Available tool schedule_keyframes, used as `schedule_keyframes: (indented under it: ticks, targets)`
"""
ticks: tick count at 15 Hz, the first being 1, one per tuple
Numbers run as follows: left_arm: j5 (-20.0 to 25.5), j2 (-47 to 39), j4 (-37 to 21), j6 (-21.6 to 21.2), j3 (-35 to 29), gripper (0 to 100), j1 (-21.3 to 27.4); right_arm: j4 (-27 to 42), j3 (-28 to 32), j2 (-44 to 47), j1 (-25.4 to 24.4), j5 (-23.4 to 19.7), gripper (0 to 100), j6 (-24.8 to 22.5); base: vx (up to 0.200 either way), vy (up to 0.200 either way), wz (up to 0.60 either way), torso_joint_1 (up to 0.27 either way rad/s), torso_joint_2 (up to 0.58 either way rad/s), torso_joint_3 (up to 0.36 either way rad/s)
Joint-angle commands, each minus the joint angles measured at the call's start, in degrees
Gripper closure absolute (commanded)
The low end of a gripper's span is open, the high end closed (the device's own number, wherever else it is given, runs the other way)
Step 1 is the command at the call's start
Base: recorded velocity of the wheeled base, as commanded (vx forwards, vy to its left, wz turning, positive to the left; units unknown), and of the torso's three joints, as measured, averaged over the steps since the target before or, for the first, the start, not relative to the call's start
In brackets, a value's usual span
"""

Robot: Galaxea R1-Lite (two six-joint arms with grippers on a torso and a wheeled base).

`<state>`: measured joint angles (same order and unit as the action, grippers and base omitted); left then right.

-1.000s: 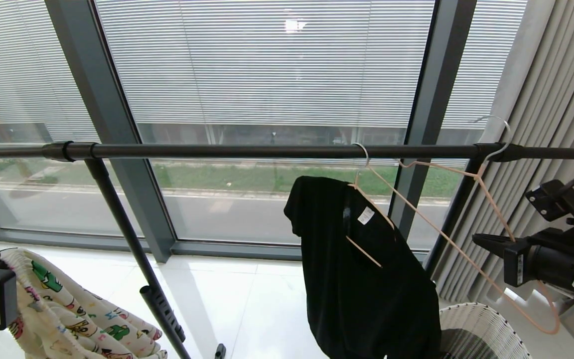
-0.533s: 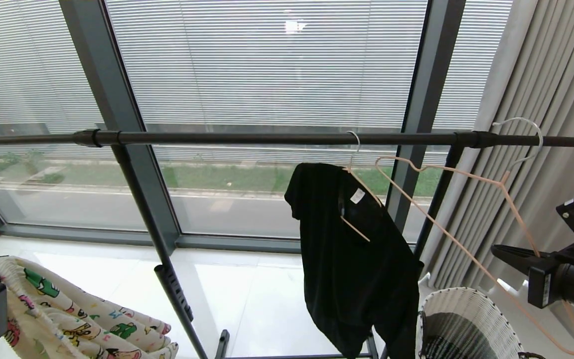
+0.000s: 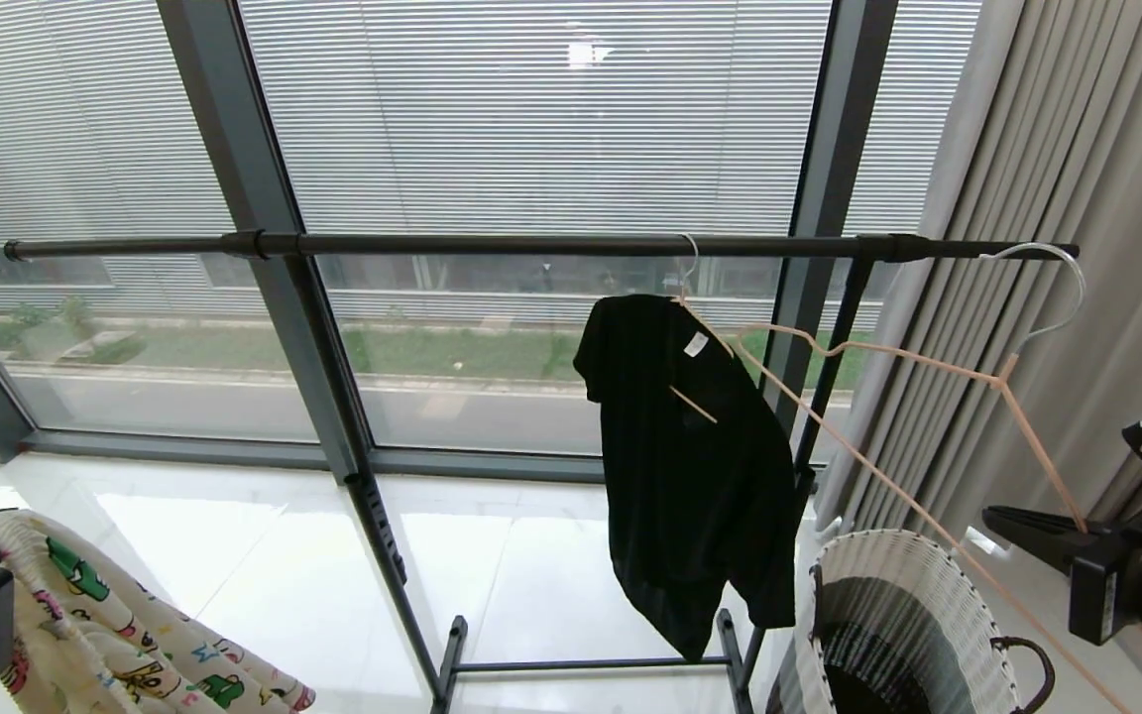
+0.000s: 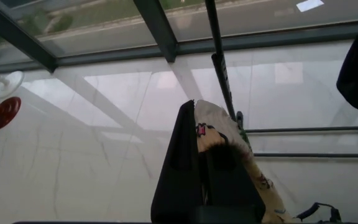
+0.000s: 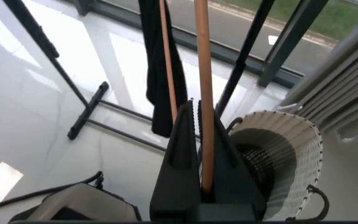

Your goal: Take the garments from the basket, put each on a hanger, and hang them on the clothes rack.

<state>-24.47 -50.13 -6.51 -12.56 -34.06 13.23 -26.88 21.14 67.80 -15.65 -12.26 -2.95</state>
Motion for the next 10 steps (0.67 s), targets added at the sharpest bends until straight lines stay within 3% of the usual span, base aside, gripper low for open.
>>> schedule_keyframes:
  ticks: [1,3,6,7,10]
  targets:
    - [0.0,-0.2,0.1,0.0,0.0,100,0.1,1.8,0.1,-2.8,-5.1,0.0,100,0.0,0.000,0.000,0.00,0.000,0.00,0.000]
    - [0.3,-1.9,3.1,0.4,0.5,100,1.6,5.2,0.0,-3.6,-12.1,0.0,100,0.0,0.000,0.000,0.00,0.000,0.00,0.000]
    - [0.0,-13.1,14.6,2.9,-1.4,100,3.1,7.2,0.0,-2.3,-23.6,0.0,100,0.3,0.000,0.000,0.00,0.000,0.00,0.000]
    - [0.0,-17.5,16.7,4.7,-3.4,100,3.3,7.5,0.0,-1.5,-27.1,0.0,100,0.2,0.000,0.000,0.00,0.000,0.00,0.000]
    - [-2.7,-28.2,17.4,15.6,-12.0,100,6.1,7.1,0.7,1.5,-33.4,0.2,100,0.1,0.000,0.000,0.00,0.000,0.00,0.000]
